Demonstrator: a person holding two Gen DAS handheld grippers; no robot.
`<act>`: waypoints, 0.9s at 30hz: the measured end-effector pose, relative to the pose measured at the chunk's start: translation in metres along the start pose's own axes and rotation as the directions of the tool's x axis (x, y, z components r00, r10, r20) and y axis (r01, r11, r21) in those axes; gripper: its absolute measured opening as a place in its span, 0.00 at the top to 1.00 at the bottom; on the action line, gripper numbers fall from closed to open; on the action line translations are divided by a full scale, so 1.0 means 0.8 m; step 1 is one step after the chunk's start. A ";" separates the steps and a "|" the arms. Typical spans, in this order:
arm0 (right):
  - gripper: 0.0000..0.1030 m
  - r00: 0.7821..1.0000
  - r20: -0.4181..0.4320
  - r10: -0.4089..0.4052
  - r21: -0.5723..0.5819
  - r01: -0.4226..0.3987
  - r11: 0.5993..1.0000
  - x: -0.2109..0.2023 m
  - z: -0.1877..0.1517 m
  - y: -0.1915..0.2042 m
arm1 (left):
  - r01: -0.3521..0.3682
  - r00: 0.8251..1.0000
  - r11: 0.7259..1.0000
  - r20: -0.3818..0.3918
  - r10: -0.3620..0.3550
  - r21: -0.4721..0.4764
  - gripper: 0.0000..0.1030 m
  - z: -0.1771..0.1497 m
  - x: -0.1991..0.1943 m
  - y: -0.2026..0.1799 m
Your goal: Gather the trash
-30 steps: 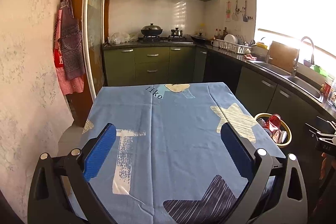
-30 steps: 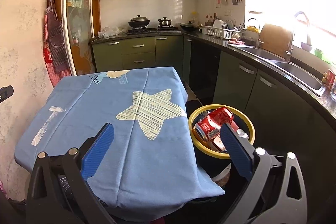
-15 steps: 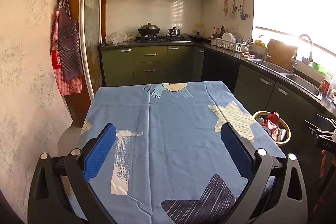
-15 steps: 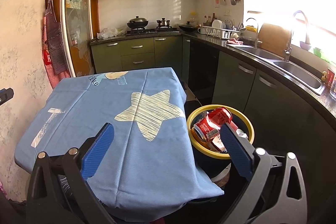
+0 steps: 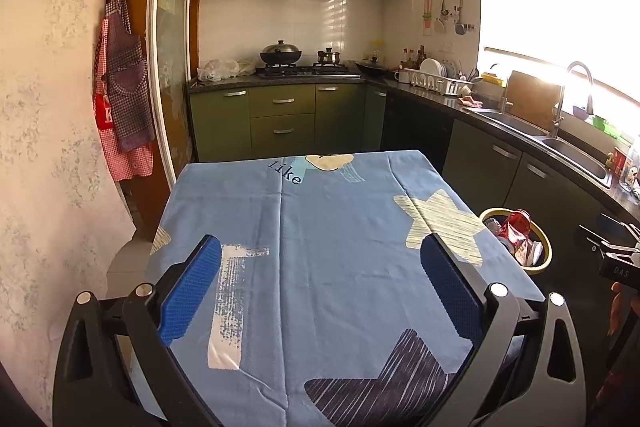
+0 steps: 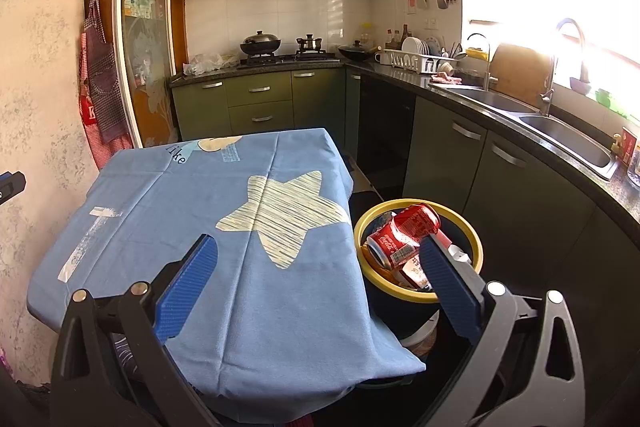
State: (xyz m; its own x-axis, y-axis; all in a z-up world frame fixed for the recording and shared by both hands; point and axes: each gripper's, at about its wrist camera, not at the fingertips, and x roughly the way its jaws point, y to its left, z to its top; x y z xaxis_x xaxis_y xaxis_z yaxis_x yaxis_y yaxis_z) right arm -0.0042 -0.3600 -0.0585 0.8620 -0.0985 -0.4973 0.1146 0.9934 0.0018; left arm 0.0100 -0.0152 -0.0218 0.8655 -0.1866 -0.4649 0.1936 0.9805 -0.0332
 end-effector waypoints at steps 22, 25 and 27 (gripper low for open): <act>0.07 1.000 -0.008 0.002 0.001 -0.002 1.000 0.006 -0.004 0.000 | 0.009 1.000 1.000 -0.018 -0.009 0.006 0.05 -0.005 0.009 -0.002; 0.07 1.000 -0.008 0.002 0.001 -0.002 1.000 0.006 -0.004 0.000 | 0.014 1.000 1.000 -0.020 -0.014 0.003 0.05 -0.005 0.009 -0.002; 0.07 1.000 -0.009 0.002 0.001 -0.002 1.000 0.006 -0.004 0.000 | 0.013 1.000 1.000 -0.021 -0.013 0.004 0.05 -0.005 0.010 -0.002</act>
State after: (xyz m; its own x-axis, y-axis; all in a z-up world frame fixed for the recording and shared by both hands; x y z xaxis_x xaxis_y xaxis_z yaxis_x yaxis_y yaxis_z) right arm -0.0014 -0.3603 -0.0637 0.8579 -0.0965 -0.5047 0.1138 0.9935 0.0035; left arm 0.0145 -0.0180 -0.0289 0.8532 -0.1981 -0.4825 0.2066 0.9778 -0.0361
